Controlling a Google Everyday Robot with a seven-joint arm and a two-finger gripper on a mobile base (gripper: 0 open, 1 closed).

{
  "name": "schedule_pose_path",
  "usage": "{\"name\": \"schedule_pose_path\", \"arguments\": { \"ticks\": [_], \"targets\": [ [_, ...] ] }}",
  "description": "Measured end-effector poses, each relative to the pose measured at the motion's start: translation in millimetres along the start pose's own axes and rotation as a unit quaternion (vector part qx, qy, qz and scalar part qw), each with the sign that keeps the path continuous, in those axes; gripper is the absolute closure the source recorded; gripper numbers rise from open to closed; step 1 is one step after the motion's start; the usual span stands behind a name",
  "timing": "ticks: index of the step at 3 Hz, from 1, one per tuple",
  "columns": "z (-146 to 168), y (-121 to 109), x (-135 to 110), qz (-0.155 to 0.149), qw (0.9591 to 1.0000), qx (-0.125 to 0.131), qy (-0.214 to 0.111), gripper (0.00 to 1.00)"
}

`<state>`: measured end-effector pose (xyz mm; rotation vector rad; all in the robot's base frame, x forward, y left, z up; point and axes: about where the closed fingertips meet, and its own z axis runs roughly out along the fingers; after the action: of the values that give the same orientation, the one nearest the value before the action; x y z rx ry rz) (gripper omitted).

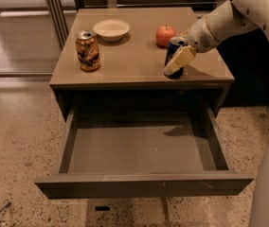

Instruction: Place pepsi can into top drawer

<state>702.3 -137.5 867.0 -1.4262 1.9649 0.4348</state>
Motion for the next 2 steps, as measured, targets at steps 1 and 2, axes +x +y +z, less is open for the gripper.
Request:
{"name": "schedule_pose_path", "arguments": {
  "ticks": [1, 2],
  "targets": [
    [0.1, 0.0, 0.0, 0.000, 1.0000, 0.000, 0.000, 0.42],
    [0.5, 3.9, -2.0, -0.005, 1.0000, -0.002, 0.001, 0.65]
  ]
}}
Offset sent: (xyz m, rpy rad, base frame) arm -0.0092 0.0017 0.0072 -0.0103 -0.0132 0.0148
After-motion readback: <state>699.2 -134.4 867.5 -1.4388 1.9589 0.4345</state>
